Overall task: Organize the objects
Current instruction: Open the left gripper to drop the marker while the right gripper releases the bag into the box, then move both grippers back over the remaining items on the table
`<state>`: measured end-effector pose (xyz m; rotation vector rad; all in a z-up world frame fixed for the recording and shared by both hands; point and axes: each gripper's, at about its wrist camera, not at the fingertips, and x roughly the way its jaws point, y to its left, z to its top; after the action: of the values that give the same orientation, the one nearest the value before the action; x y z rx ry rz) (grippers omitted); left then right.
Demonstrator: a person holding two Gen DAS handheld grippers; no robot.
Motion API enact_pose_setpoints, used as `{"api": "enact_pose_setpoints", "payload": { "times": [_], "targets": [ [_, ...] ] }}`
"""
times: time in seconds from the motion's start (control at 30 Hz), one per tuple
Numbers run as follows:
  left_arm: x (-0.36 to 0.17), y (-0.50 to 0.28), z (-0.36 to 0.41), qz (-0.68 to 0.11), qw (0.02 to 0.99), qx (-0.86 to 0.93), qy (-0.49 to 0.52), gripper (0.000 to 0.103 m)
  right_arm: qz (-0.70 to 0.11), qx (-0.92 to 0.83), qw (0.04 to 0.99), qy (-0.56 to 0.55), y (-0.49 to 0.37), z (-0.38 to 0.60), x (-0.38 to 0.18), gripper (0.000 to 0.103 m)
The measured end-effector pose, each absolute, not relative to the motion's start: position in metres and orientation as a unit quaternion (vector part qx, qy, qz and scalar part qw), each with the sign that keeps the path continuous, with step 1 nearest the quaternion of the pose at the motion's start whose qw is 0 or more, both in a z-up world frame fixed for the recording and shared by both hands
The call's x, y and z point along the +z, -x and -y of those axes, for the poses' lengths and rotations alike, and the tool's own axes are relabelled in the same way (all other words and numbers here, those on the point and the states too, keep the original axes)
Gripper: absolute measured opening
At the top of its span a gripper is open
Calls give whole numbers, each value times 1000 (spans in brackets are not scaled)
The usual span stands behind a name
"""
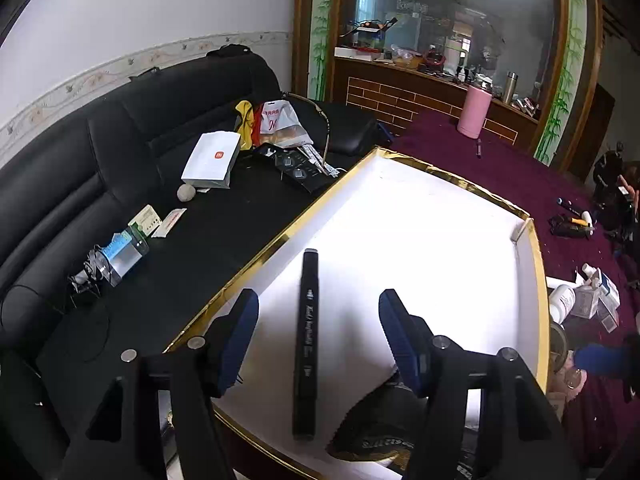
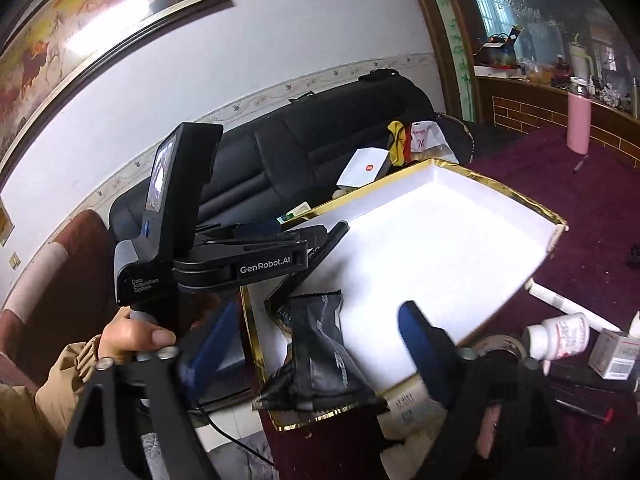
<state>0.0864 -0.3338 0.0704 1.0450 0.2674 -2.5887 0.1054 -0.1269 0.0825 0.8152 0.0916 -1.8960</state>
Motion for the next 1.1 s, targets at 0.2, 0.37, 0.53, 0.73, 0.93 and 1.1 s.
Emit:
{"api": "enact_pose_setpoints", "payload": {
  "times": [0.2, 0.37, 0.53, 0.73, 0.93, 1.1],
  "targets": [
    [79, -92, 317, -78, 160, -915, -361, 67, -26, -797, 497, -343, -104, 104, 87, 103],
    [84, -95, 299, -69, 139, -920, -359, 70, -35, -801, 480, -355, -109, 79, 89, 103],
    [89, -100, 276, -87, 91, -924, -361, 73, -57, -815, 449, -362, -113, 46, 87, 103],
    [98, -106, 242, -88, 31, -931, -354, 77, -65, -848, 379, -363, -109, -11, 85, 103],
    [93, -108, 193, -61, -30, -926, -372, 77, -24, -864, 335, -375, -99, -51, 81, 103],
    [75, -113, 155, -38, -72, -911, -405, 77, -3, -868, 318, -380, -94, -64, 80, 103]
  ]
}}
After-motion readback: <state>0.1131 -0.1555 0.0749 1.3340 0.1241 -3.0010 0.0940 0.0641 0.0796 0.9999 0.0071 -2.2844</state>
